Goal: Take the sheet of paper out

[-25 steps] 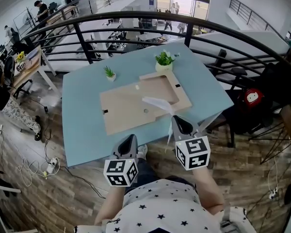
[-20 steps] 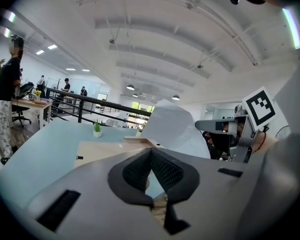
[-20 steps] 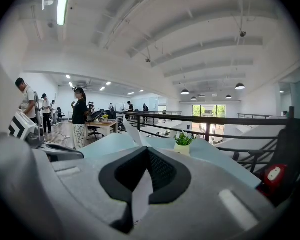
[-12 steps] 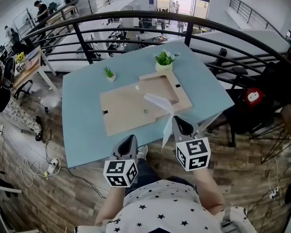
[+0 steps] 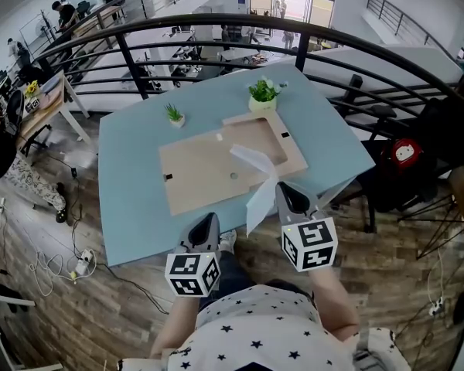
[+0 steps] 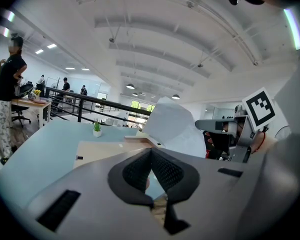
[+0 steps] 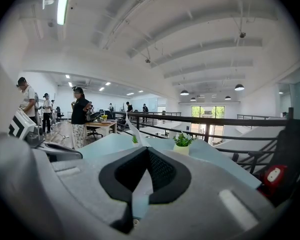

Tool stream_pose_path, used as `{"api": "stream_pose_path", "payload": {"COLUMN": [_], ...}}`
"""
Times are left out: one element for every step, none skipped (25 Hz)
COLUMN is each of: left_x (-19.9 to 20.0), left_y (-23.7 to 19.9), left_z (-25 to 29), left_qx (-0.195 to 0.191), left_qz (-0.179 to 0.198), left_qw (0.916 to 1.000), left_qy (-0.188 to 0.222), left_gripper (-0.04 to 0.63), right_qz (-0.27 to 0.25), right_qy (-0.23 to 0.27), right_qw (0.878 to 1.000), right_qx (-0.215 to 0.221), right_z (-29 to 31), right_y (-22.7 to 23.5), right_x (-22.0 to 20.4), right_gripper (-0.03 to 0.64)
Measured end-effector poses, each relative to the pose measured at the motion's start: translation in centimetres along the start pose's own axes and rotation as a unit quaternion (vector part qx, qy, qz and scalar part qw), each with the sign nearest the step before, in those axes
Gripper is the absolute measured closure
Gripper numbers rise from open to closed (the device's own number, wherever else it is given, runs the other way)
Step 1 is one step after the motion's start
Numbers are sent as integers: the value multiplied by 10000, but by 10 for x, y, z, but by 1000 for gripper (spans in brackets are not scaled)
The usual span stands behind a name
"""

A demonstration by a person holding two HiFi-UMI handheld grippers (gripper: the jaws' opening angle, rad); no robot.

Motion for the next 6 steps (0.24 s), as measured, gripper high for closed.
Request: {"api": "stream_pose_path", "payload": {"left_x": [0,0,1,1,1,1], "left_y": [-1,-2,-3,-4,-4,-5], "left_z": [0,0,1,1,1,1], "left_qx": [-1,-2,-3,-2,-1,1], "left_qz": [3,6,8,8,7,6], "left_qw": [10000,10000,10000,10000,10000,10000], "left_qy": [1,2,1,-2,-5,-8], "left_gripper": [594,594,594,594,594,594], "right_qz": [-9,-14,-14,-13,-12,-11], "right_qy": [7,14,24,34,45,57], "right_qw": [10000,10000,10000,10000,10000,10000], "right_qx": [-4,-9,-13,-18,-22,-26], "right_z": [1,2,2,3,4,4], "right_y": [0,-1,-1,-1,-1,-1], "right_x": [0,1,1,2,3,3], "right_gripper": [612,612,612,612,612,612]}}
Point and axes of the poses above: the fingertips, and each gripper's own axes: z forward along the fingers, y to its right, x out of its top, the point moved 6 cm from there along -z, backward along the fingers, and after that the axes turned 1 degree about -z, right-handed, at the moved point
